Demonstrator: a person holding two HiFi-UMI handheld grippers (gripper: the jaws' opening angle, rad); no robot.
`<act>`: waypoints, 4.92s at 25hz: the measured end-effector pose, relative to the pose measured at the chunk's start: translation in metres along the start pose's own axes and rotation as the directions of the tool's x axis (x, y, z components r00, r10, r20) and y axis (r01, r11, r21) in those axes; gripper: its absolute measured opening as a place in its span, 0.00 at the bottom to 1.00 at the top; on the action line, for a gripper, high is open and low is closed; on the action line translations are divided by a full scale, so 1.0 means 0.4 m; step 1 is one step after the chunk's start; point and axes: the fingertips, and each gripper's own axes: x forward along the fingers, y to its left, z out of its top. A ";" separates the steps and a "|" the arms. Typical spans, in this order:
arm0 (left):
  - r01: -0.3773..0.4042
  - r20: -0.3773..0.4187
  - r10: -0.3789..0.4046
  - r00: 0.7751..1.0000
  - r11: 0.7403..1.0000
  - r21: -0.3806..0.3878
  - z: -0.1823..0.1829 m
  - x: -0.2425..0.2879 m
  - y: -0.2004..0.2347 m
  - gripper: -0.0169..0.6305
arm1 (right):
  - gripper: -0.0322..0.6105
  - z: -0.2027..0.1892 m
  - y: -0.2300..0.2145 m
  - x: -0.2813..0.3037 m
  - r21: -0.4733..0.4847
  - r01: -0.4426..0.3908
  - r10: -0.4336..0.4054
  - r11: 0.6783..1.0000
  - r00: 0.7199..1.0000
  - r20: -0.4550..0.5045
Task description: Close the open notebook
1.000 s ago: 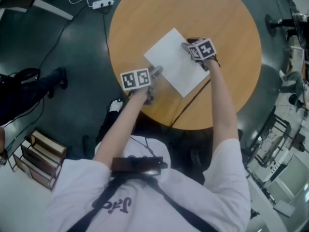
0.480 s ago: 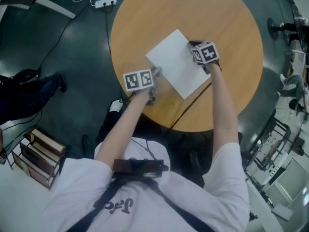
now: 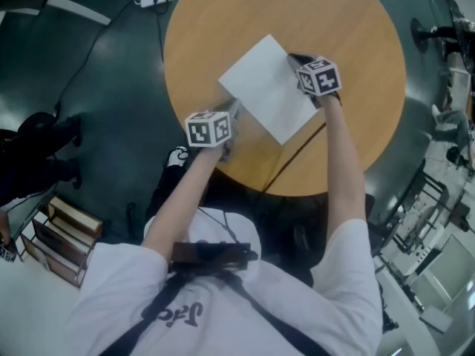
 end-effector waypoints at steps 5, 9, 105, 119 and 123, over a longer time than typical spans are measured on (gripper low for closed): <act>0.019 0.039 -0.024 0.999 0.992 0.127 0.007 -0.014 -0.022 0.08 | 0.09 0.018 0.003 -0.015 0.048 0.001 -0.004 0.999 0.998 0.069; 0.027 0.044 -0.040 0.998 0.961 0.274 0.025 -0.025 -0.049 0.08 | 0.09 0.029 0.003 -0.029 0.090 0.003 -0.015 0.996 0.991 0.129; -0.012 0.099 -0.079 0.992 0.721 0.693 0.013 -0.022 -0.181 0.04 | 0.20 0.004 0.004 -0.063 0.158 -0.132 0.096 0.979 0.971 0.221; 0.067 -0.035 -0.100 0.994 0.332 0.941 -0.075 -0.004 -0.292 0.04 | 0.21 -0.119 0.031 -0.217 0.347 -0.139 0.000 0.927 0.929 0.371; 0.089 -0.083 -0.046 0.995 0.161 0.983 -0.106 0.008 -0.312 0.04 | 0.21 -0.186 0.029 -0.269 0.410 -0.110 -0.072 0.906 0.913 0.403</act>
